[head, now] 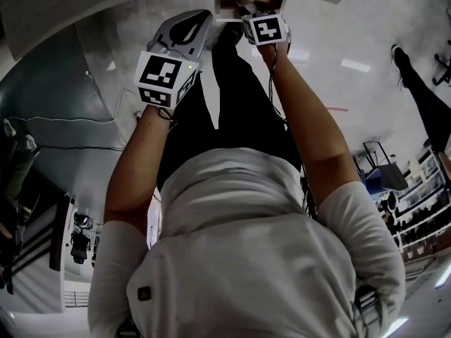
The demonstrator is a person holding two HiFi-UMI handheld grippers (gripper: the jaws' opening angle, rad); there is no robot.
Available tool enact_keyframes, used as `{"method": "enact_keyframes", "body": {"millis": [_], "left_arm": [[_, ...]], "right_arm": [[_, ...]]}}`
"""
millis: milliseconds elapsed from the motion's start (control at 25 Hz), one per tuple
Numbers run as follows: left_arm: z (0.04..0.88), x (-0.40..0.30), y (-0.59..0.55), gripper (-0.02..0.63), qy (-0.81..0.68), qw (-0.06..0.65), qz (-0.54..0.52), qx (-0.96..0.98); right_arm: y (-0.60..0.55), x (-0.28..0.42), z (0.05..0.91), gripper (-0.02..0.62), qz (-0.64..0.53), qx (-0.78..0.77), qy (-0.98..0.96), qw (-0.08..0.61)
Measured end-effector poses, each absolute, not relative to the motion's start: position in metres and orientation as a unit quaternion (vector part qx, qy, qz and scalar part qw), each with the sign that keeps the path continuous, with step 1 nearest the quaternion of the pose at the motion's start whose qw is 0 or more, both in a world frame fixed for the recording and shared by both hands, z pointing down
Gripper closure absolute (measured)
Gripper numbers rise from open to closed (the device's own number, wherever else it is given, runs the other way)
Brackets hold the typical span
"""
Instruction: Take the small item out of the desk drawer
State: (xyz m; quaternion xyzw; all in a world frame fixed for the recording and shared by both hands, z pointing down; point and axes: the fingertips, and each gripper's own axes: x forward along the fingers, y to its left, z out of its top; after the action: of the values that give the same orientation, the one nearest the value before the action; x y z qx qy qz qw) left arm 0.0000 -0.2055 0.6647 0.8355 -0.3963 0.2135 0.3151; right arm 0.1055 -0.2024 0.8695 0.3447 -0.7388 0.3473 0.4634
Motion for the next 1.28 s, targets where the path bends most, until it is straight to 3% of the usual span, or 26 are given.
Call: {"method": "enact_keyframes", "body": {"millis": [720, 1280], "left_arm": [[0.628, -0.014, -0.187, 0.594, -0.389, 0.298, 0.211, 0.846], [0.532, -0.035, -0.169, 0.594, -0.389, 0.243, 0.176, 0.871]], "right_arm": [[-0.190, 0.104, 0.825, 0.437, 0.360, 0.363, -0.736, 0.443], [-0.178, 0.094, 0.695, 0.437, 0.330, 0.406, -0.765, 0.376]]}}
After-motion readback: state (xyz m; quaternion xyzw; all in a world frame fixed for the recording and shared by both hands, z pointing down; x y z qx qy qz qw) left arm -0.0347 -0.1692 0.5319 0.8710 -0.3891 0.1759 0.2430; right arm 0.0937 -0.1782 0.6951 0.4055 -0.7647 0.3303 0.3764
